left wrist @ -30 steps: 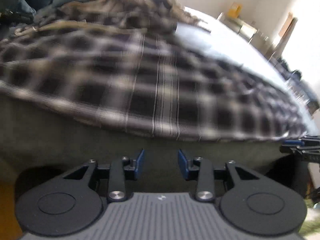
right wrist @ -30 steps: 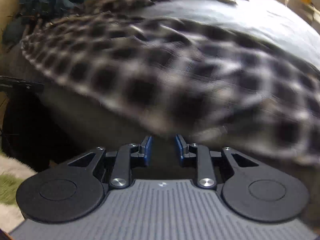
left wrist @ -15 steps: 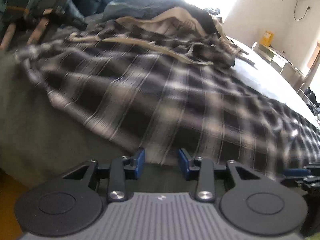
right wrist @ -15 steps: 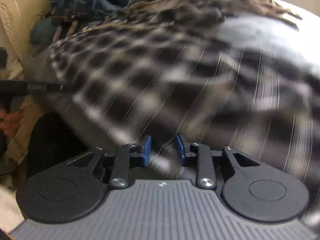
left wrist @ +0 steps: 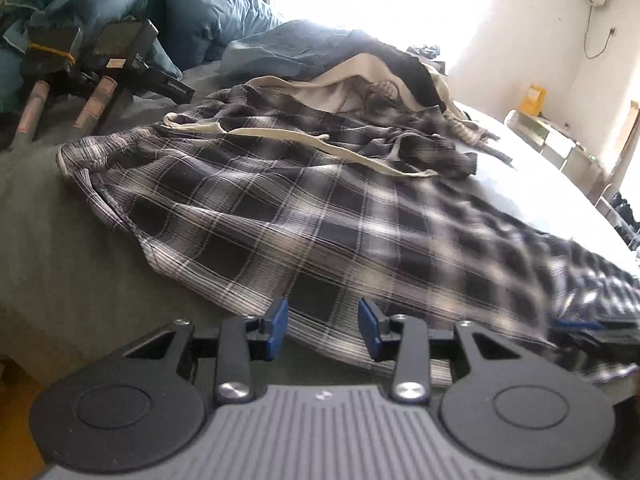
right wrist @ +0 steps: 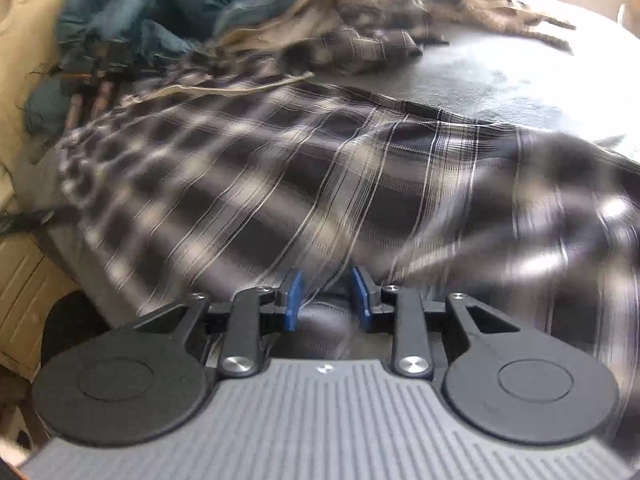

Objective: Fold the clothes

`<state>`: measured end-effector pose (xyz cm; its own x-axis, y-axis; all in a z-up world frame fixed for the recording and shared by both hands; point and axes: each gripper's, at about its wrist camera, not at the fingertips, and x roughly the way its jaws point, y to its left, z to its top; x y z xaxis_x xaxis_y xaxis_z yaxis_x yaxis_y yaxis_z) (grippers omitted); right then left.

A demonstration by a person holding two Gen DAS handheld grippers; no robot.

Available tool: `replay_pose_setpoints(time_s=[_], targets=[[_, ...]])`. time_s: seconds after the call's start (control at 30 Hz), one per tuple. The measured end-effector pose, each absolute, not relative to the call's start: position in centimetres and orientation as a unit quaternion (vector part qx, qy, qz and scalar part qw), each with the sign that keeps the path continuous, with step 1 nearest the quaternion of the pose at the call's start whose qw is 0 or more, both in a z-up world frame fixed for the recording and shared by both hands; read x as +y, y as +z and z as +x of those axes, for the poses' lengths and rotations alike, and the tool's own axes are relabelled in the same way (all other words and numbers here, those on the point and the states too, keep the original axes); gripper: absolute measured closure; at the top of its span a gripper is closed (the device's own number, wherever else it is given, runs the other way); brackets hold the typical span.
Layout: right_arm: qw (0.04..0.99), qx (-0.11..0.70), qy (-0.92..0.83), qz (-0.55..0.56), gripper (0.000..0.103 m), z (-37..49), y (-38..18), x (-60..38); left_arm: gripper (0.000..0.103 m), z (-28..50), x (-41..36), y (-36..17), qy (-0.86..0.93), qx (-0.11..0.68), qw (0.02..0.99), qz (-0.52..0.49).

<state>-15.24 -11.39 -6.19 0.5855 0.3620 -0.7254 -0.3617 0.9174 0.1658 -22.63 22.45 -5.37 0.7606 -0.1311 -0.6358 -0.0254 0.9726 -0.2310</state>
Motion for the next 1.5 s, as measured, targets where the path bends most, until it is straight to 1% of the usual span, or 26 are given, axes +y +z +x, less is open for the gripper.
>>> replay_pose_setpoints(time_s=[0.03, 0.17, 0.23, 0.3, 0.37, 0.47, 0.53, 0.57, 0.67, 0.73, 0.8, 0.83, 0.9, 0.97, 1.03, 1.1, 1.2, 1.27, 1.33, 1.43, 1.5], targets=[[0.887, 0.413, 0.205, 0.005, 0.076, -15.8, -5.9, -11.4, 0.063, -22.5, 22.5, -5.3, -0.03, 0.342, 0.932, -0.113], [0.913, 0.367, 0.178, 0.004, 0.076, -14.1, -3.4, -12.2, 0.063, -21.4, 21.8, -4.2, -0.059, 0.317, 0.939, -0.116], [0.927, 0.348, 0.142, 0.002, 0.076, -12.8, -3.6, -13.6, 0.062, -20.9, 20.3, -4.5, -0.084, 0.319, 0.938, -0.108], [0.925, 0.367, 0.102, 0.011, 0.076, -12.2, -5.3, -15.9, 0.062, -20.4, 18.7, -5.2, -0.103, 0.33, 0.933, -0.098], [0.92, 0.382, 0.086, 0.028, 0.076, -14.1, -6.8, -18.2, 0.062, -20.0, 17.8, -6.6, -0.099, 0.352, 0.927, -0.08], [0.918, 0.378, 0.107, 0.056, 0.076, -18.4, -6.4, -20.7, 0.062, -20.4, 17.7, -6.8, -0.083, 0.357, 0.928, -0.063], [0.921, 0.371, 0.101, 0.059, 0.076, -19.0, -5.1, -22.0, 0.062, -20.4, 17.8, -5.9, -0.083, 0.352, 0.929, -0.075], [0.929, 0.354, 0.092, 0.053, 0.075, -18.9, -4.2, -22.7, 0.063, -20.4, 17.4, -5.3, -0.087, 0.343, 0.932, -0.074], [0.944, 0.325, 0.042, 0.039, 0.075, -17.2, -3.5, -25.4, 0.062, -19.9, 14.4, -4.3, -0.125, 0.322, 0.936, -0.067], [0.937, 0.345, 0.016, 0.044, 0.075, -16.9, -4.7, -26.8, 0.062, -19.7, 11.4, -4.5, -0.177, 0.324, 0.927, -0.068], [0.923, 0.383, 0.012, 0.046, 0.075, -18.1, -6.5, -27.9, 0.062, -19.6, 8.3, -5.3, -0.218, 0.334, 0.915, -0.054], [0.925, 0.378, 0.019, 0.046, 0.075, -19.6, -7.0, -28.4, 0.062, -19.6, 7.3, -5.8, -0.216, 0.341, 0.914, -0.04], [0.918, 0.395, 0.023, 0.035, 0.075, -21.9, -6.8, -29.0, 0.062, -19.5, 5.5, -6.6, -0.21, 0.355, 0.911, -0.012], [0.916, 0.399, 0.02, 0.024, 0.075, -22.9, -5.6, -29.6, 0.062, -19.5, 5.1, -6.4, -0.208, 0.355, 0.911, -0.012], [0.93, 0.366, 0.016, 0.009, 0.075, -22.7, -4.2, -30.2, 0.062, -19.3, 4.9, -6.0, -0.206, 0.358, 0.91, -0.019], [0.937, 0.348, 0.02, 0.006, 0.075, -21.9, -4.2, -30.9, 0.062, -19.3, 4.6, -5.8, -0.199, 0.362, 0.911, -0.017], [0.918, 0.397, 0.021, 0.009, 0.075, -21.7, -7.4, -32.4, 0.062, -19.3, 4.4, -5.9, -0.186, 0.372, 0.909, -0.009], [0.916, 0.4, 0.031, 0.021, 0.076, -23.6, -7.2, -33.5, 0.062, -19.3, 4.2, -5.8, -0.18, 0.379, 0.908, -0.005], [0.914, 0.404, 0.008, 0.016, 0.076, -24.4, -5.9, -34.6, 0.062, -19.3, 4.1, -5.7, -0.178, 0.381, 0.907, 0.001], [0.934, 0.357, -0.025, -0.012, 0.074, -23.8, -3.9, -36.6, 0.061, -18.8, 3.9, -5.6, -0.172, 0.384, 0.907, 0.004], [0.934, 0.354, -0.049, 0.011, 0.075, -22.0, -4.5, -39.0, 0.061, -18.6, 3.7, -5.6, -0.166, 0.386, 0.907, 0.006]])
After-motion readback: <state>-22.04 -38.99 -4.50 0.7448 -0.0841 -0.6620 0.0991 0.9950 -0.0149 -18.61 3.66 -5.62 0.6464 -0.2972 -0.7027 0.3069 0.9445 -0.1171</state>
